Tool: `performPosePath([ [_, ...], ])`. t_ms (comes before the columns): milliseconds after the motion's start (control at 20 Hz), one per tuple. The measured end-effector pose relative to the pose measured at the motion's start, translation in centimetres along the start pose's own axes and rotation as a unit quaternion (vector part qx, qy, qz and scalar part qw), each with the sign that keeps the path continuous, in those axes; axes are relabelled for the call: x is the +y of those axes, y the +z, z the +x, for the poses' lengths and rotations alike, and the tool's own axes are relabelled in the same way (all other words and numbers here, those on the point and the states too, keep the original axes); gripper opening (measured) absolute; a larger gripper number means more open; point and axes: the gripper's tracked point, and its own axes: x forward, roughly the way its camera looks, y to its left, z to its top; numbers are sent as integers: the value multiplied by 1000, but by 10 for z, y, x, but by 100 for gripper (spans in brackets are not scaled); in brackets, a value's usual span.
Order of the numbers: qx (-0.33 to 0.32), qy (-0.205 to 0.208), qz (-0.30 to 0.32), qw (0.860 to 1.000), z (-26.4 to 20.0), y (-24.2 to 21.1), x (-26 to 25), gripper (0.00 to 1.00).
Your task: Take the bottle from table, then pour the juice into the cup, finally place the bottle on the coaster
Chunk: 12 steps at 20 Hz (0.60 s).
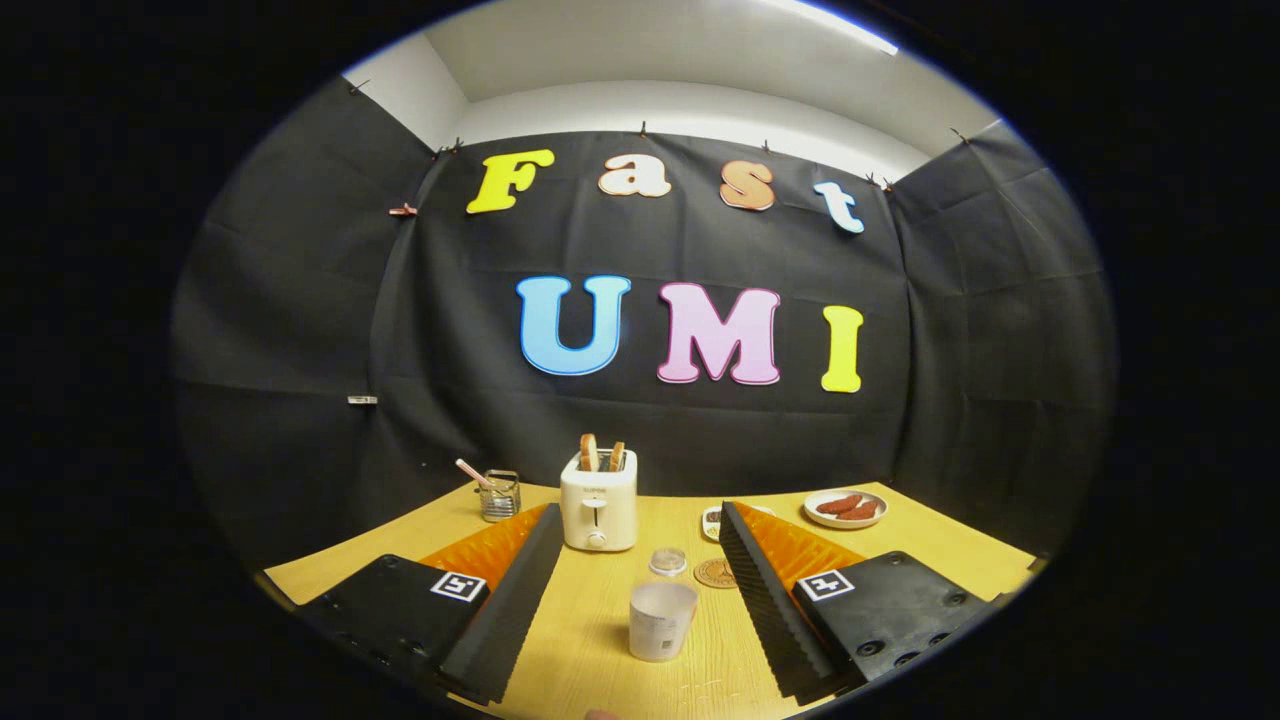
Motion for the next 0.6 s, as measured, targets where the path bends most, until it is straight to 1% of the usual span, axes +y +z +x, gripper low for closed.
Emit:
performPosePath([
  [150, 17, -14, 6, 1000, 6, -41, -8, 97],
  [350, 27, -24, 9, 999, 17, -82, -19, 96],
  [500, 34, -22, 5, 999, 29, -113, -21, 97],
  [600, 37, -11, -6, 999, 38, -129, -18, 97],
])
